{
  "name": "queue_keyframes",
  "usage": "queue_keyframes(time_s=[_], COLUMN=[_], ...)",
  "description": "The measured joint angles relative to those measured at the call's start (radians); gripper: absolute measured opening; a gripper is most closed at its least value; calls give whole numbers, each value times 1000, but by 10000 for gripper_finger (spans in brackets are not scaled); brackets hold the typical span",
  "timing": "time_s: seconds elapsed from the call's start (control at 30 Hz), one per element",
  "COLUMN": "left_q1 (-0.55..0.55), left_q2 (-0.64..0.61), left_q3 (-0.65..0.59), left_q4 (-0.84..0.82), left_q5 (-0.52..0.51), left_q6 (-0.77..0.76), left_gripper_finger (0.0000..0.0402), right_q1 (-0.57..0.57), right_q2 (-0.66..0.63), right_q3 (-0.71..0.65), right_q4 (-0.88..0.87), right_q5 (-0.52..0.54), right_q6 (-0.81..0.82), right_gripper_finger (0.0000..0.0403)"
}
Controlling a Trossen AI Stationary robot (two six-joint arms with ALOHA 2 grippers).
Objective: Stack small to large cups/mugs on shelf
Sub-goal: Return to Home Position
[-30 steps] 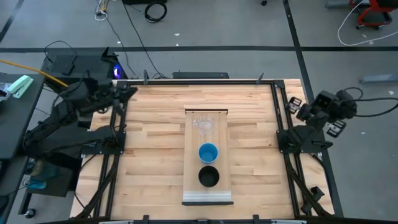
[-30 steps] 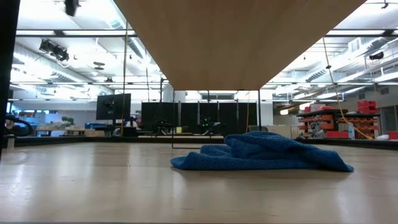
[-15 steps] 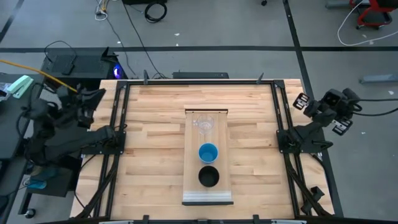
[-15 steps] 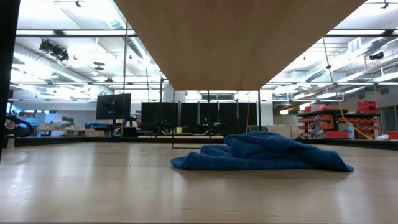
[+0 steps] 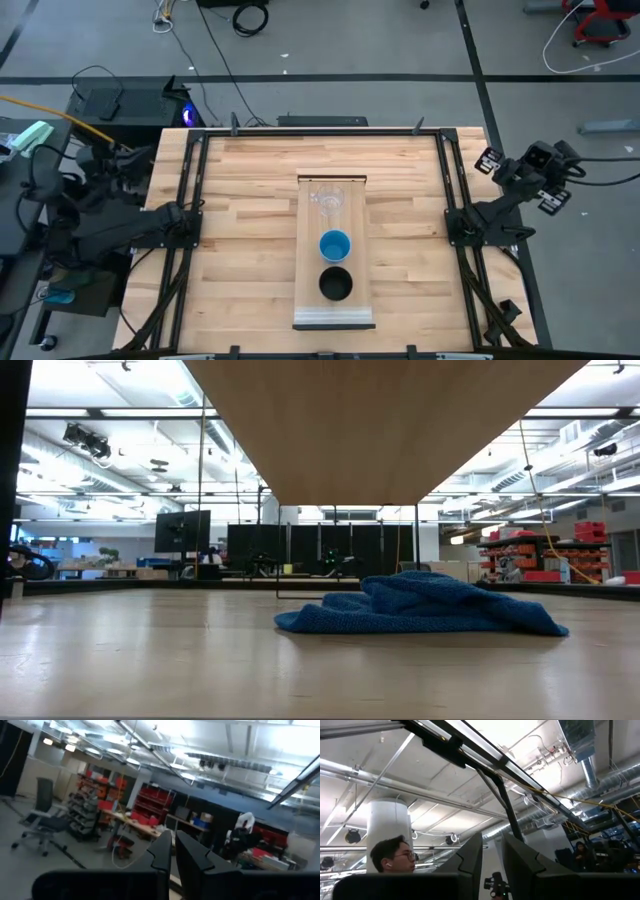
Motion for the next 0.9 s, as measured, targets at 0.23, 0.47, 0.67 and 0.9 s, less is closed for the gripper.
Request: queue_keyframes(time_s=[0.23,0.47,0.67,0.9], left_q1=[0,0,0,0], left_q2=[1,0,0,0], left_q3=[-27,-190,-327,-425], left_q4=[-6,67,239,279], left_q5=[-37,-13,-13,-12], left_q6=[-28,-83,-80,-116], left_gripper_finger=[23,33,34,24], right_q1=[0,0,0,0], right_q2=[0,0,0,0], right_q3=[4,-105,-231,-284], right_q4=[-19,63,204,237], right_q5=[24,55,56,56], right_q6=[-3,40,83,114], right_gripper_finger=[79,79,79,79])
